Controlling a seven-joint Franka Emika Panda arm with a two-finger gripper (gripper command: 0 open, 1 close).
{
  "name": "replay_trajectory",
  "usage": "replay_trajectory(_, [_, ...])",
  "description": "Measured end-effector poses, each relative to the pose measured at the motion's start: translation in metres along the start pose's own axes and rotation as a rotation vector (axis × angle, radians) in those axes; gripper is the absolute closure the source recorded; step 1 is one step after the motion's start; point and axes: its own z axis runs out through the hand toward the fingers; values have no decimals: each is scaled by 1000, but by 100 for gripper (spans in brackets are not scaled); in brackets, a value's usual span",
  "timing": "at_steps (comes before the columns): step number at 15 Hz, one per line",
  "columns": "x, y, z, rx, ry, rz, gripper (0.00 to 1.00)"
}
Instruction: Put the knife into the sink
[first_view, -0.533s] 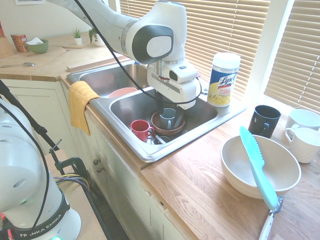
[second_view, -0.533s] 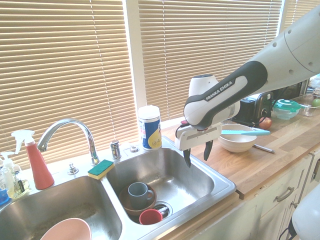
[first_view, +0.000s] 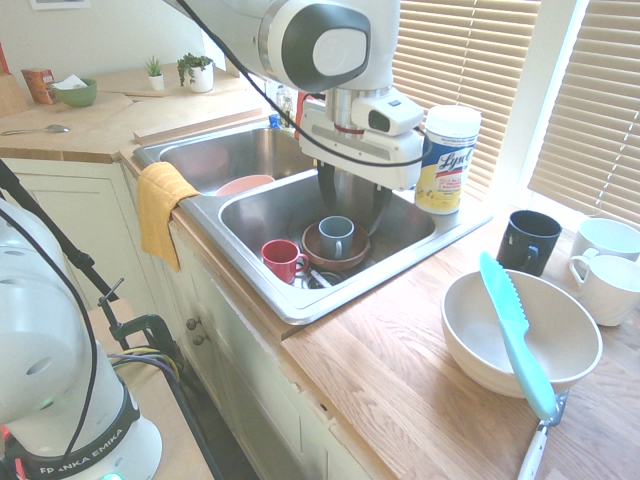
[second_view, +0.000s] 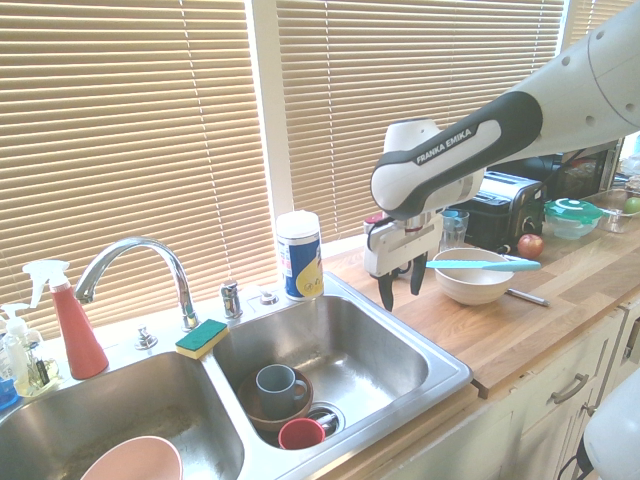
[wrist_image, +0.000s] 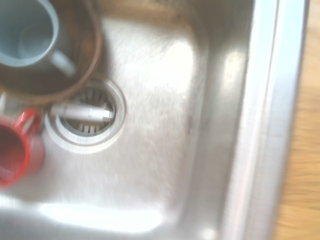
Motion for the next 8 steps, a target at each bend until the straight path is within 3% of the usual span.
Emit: replay_trajectory(8, [68,157,-52,-98,-44,-431,0])
